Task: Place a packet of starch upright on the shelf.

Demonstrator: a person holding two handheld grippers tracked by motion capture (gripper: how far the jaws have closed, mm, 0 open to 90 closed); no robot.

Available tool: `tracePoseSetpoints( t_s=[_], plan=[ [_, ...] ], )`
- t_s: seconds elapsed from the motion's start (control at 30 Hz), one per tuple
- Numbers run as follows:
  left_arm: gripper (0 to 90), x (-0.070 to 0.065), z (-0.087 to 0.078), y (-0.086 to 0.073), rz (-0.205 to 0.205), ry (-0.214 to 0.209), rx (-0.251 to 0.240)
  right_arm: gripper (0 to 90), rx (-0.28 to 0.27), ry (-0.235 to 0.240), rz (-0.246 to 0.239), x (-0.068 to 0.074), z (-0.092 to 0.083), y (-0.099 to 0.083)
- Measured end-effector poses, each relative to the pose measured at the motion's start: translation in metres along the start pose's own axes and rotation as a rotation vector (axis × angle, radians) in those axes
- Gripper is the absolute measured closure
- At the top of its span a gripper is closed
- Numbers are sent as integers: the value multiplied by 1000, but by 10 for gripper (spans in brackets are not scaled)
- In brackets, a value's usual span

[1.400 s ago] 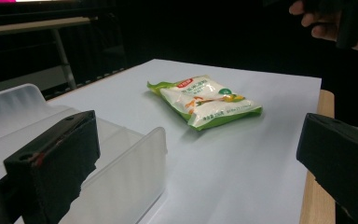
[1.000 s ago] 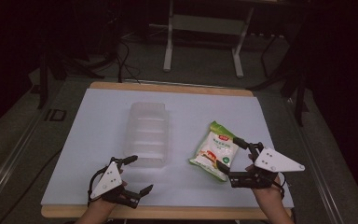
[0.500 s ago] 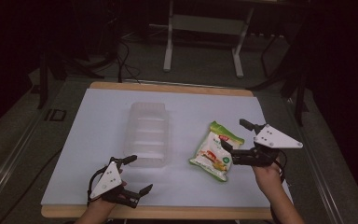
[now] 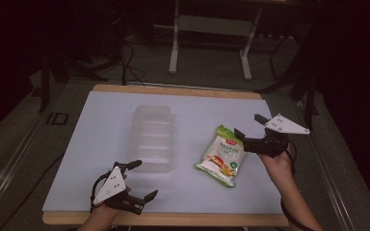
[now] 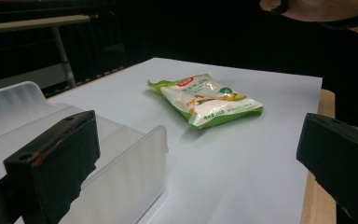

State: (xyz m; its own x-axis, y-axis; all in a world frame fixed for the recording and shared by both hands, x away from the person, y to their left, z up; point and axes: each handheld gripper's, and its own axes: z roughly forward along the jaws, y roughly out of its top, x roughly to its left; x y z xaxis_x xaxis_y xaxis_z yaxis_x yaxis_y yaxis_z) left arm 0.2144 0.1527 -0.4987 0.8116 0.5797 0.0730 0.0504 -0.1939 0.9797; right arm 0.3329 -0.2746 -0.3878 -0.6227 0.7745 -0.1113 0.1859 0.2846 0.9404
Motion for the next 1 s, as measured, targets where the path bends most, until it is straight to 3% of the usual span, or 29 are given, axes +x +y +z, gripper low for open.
tracePoseSetpoints(
  t_s=[0.17, 0.4, 0.5, 0.77, 1.0],
  plan=[
    [0, 0, 0, 0, -1, -3, 4, 101, 20, 1, 46, -16, 12, -9],
    [0, 0, 1, 0, -1, -8, 9, 101, 81, -4, 55, -28, 24, -22],
    [0, -1, 1, -1, 1, -7, 9, 101, 99, 14, 81, -33, 30, -30],
    [0, 0, 1, -1, -1, -9, 11, 124, 188, 24, 124, -46, 46, -70],
    [0, 0, 2, -1, -1, -10, 12, 124, 235, 40, 156, -51, 52, -93]
  ],
)
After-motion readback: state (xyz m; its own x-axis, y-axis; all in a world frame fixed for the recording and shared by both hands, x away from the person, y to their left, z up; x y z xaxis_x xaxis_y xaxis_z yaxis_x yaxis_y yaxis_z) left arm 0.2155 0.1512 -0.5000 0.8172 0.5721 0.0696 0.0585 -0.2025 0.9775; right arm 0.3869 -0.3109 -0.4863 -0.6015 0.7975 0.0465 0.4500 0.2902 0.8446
